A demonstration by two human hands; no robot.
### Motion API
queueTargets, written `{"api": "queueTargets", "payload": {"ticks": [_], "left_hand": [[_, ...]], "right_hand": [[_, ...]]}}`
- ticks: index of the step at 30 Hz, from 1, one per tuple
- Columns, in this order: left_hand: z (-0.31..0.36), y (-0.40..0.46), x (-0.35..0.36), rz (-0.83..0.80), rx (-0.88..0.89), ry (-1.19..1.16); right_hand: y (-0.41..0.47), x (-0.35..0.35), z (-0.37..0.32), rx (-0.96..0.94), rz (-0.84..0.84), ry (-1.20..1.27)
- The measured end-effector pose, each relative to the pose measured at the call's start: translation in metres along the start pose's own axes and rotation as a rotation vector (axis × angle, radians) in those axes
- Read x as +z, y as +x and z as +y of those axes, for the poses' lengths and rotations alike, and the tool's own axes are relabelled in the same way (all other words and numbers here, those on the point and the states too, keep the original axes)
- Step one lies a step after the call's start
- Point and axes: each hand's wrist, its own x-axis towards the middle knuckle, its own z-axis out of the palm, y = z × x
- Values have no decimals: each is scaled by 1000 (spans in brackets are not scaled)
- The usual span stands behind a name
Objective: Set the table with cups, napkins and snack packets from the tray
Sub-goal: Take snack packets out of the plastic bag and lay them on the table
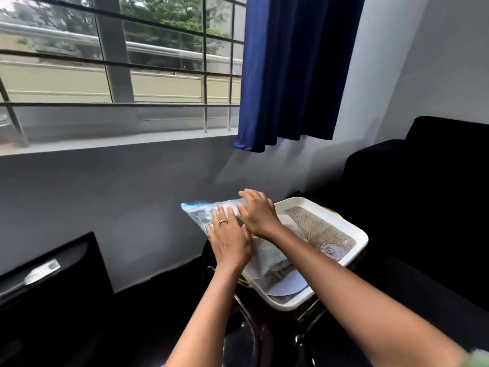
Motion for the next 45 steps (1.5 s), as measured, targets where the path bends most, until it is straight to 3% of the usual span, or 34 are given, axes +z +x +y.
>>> {"api": "queueTargets", "payload": {"ticks": [5, 9, 16, 22, 30, 33, 36, 45], "left_hand": [[0, -5, 5, -20, 31, -15], [10, -11, 4, 27, 59, -120], [23, -18, 2, 138, -36, -317], [29, -19, 1, 303, 11, -448], [32, -9, -13, 677, -126, -468], [31, -4, -20, 645, -199, -573], [31, -1, -22, 470, -144, -794], [52, -17, -25, 480, -73, -738]], "right_hand": [[16, 9, -11, 89, -160, -1], [15, 3, -9, 220, -144, 129], [2, -9, 3, 348, -9, 295], [2, -22, -1, 366, 138, 455], [-11, -31, 8, 349, 423, 577], [-19, -36, 10, 336, 519, 668], [-29, -38, 12, 333, 537, 740], [-58, -59, 34, 466, 357, 801]]}}
